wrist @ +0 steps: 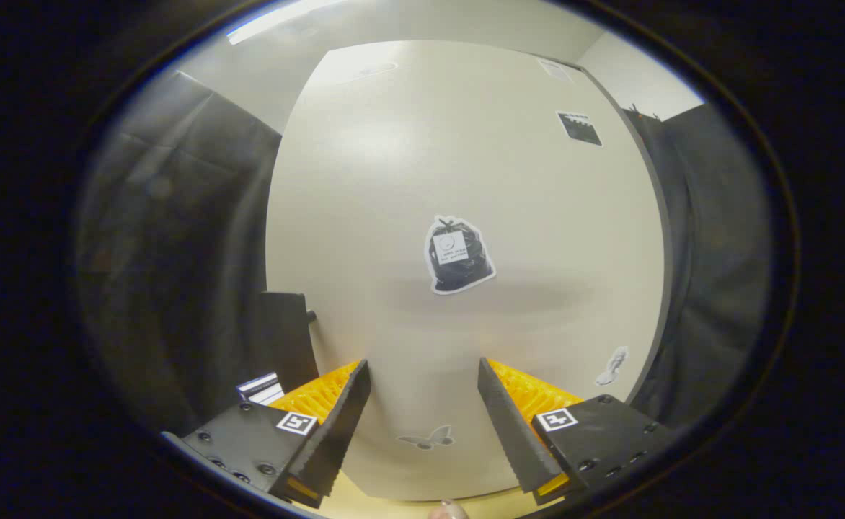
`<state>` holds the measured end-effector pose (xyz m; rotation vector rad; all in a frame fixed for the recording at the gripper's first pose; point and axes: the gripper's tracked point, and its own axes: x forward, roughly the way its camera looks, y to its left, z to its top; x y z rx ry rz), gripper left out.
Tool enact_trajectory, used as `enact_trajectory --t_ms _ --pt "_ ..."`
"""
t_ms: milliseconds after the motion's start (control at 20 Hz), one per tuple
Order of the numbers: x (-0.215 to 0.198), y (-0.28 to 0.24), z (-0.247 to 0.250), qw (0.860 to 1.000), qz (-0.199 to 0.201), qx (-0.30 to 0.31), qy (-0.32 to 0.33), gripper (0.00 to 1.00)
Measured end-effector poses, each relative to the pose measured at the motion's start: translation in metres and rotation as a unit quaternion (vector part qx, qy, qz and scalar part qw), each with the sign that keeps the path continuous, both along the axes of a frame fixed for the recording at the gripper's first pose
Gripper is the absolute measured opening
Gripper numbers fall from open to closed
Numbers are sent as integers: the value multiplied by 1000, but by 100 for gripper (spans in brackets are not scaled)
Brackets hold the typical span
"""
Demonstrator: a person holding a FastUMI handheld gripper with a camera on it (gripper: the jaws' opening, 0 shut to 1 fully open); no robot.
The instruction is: Open the shoe cabinet door, grab the shoes and put them into the shoe cabinet, then close the shoe cabinet door.
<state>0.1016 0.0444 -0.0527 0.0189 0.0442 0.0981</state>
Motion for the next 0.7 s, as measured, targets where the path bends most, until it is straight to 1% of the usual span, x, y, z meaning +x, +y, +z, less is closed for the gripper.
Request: enact_trajectory --t_ms 300,500,700 --pt "-4 0 0 999 -26 -29 -9 94" --pt "-3 0 0 999 -42 -15 -9 94" --pt "-3 0 1 999 -44 -9 -13 94"
